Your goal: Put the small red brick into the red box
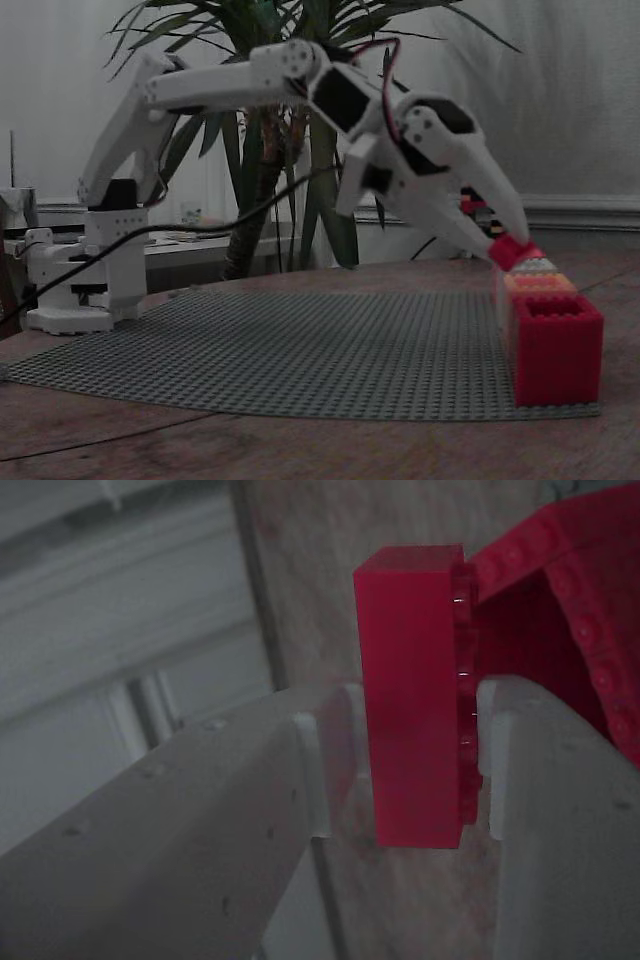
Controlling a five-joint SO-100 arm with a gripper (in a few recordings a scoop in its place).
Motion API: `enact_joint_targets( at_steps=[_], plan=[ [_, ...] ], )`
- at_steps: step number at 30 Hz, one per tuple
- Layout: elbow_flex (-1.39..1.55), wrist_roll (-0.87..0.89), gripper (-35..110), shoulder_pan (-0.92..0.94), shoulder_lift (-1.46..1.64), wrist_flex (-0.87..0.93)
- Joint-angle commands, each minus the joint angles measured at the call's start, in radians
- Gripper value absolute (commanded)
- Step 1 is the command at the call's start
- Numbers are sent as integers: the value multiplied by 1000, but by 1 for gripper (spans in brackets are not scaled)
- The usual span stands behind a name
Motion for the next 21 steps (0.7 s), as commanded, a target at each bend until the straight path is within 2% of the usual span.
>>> enact_joint_targets(
  at_steps=[1, 12, 21],
  plan=[
    [-87, -26, 0, -35, 32, -48],
    [-109, -75, 11, -72, -11, -72],
    [-109, -77, 8, -71, 3, -54]
  ],
)
